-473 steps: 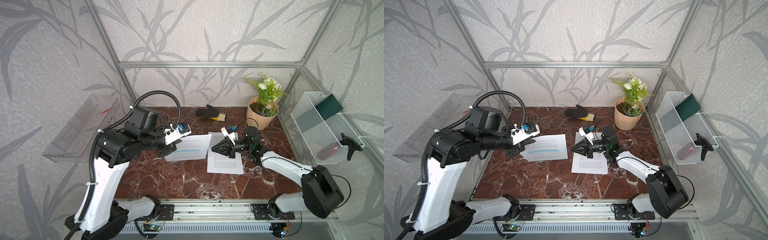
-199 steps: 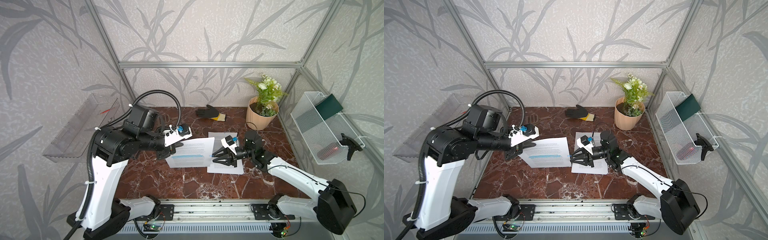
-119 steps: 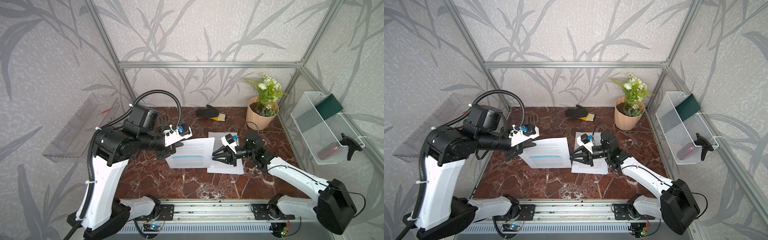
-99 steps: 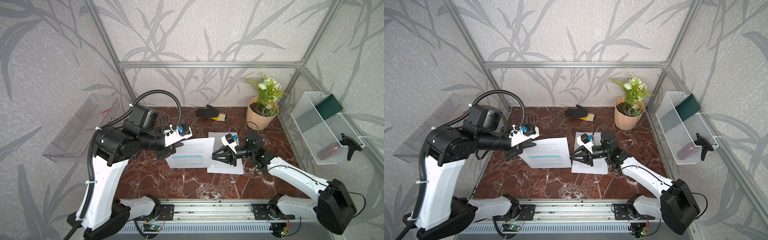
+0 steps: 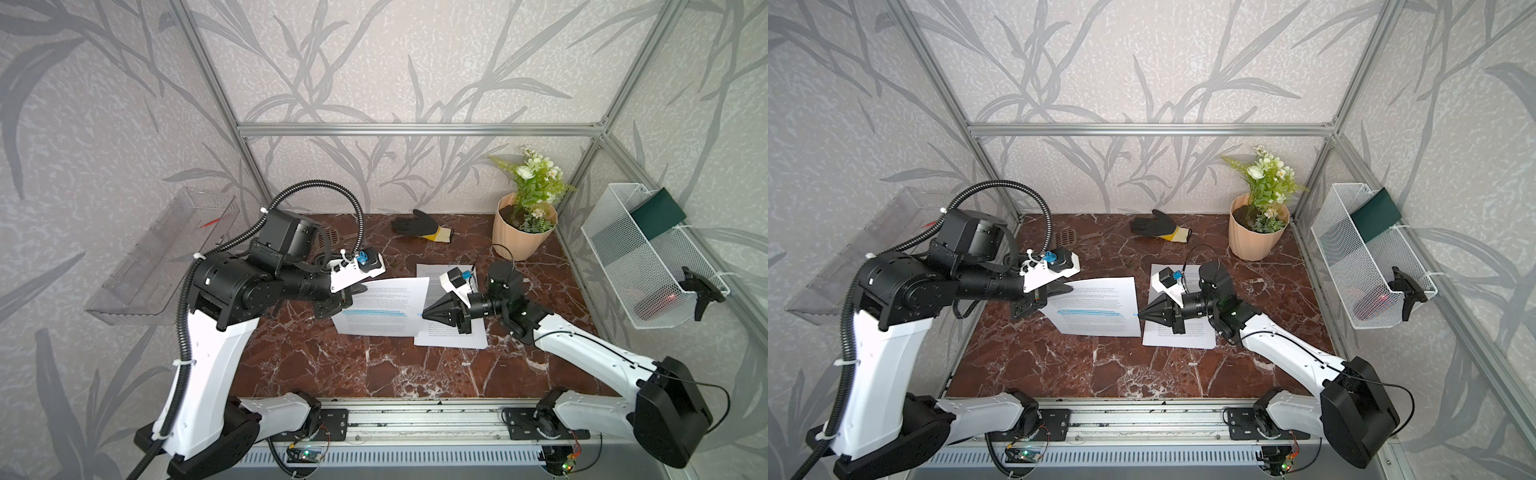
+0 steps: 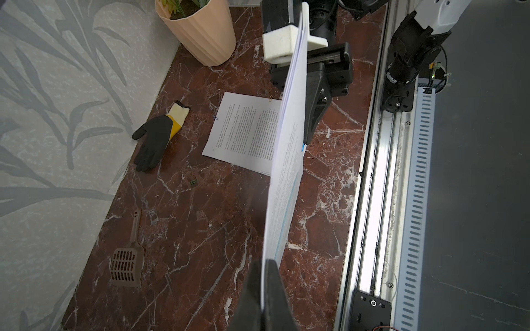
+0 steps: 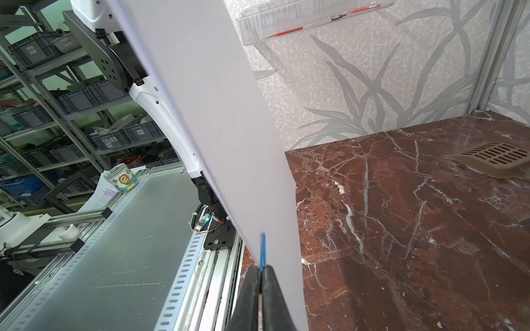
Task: Unclip the paperclips from the documents
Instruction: Remove the paper clip from the document.
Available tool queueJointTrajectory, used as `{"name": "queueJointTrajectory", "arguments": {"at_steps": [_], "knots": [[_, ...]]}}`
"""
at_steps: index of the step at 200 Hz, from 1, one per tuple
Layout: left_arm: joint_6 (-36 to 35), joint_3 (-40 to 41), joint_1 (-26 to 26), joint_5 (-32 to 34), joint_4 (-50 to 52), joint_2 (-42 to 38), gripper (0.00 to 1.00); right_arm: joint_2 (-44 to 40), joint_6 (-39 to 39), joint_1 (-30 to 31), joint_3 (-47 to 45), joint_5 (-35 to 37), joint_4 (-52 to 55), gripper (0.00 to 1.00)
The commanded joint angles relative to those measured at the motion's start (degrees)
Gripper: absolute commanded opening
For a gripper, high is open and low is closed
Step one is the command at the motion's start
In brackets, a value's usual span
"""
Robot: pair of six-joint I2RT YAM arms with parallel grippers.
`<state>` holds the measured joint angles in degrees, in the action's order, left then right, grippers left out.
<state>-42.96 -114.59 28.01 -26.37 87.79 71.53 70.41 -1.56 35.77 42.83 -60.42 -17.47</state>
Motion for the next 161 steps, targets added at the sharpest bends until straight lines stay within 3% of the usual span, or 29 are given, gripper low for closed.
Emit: {"name": "queueJointTrajectory", "arguments": {"at_steps": [1,43,161], "knots": [[-1.3,0.2,0.1,-0.3,-0.3,-0.3,0.0,0.5,0.1,0.7,2.0,1.0,0.8,0.07],[-1.5,0.2,0.1,0.5,0.0,-0.4,0.0,0.5,-0.4,0.8,2.1,1.2,1.1,0.0],[-2.1,-0.7,0.2,3.8,-0.2,-1.1,0.0,-0.6,0.1,-0.3,2.5,3.4,6.1,0.0]]}}
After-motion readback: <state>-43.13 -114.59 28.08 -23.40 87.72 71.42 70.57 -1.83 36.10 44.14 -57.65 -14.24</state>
